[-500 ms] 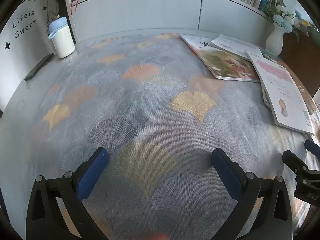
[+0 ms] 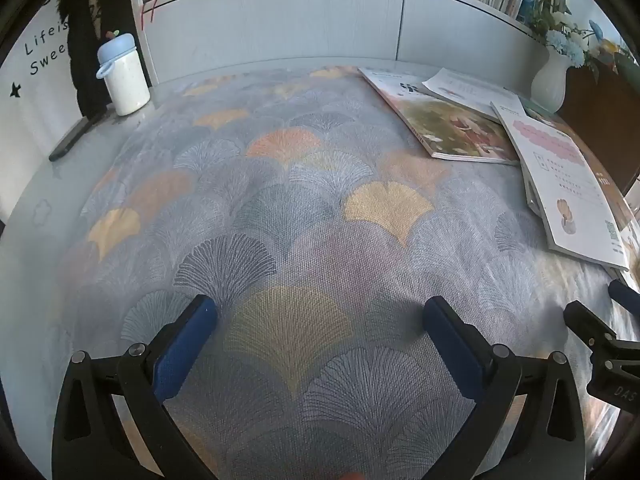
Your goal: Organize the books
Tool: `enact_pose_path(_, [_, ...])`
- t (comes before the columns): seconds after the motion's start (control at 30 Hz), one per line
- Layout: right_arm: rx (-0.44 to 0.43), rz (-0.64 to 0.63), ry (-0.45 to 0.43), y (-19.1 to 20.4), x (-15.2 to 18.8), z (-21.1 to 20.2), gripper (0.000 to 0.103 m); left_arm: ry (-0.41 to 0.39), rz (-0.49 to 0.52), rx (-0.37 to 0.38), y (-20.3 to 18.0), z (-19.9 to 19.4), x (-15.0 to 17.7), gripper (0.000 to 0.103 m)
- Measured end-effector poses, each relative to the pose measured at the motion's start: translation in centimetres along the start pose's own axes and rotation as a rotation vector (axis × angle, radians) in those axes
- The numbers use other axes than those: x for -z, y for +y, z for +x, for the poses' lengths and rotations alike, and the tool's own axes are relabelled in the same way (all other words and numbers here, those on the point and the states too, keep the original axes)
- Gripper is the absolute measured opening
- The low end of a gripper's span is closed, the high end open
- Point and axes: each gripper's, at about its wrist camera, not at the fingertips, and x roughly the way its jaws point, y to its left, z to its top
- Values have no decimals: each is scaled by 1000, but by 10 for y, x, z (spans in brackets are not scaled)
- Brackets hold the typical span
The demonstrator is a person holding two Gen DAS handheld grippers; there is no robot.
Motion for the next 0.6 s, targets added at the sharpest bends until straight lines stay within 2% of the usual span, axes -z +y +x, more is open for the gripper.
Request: enact_pose_path(0.6, [-4, 4, 0, -6, 0, 0, 103, 3, 6, -4, -2, 0, 1, 103])
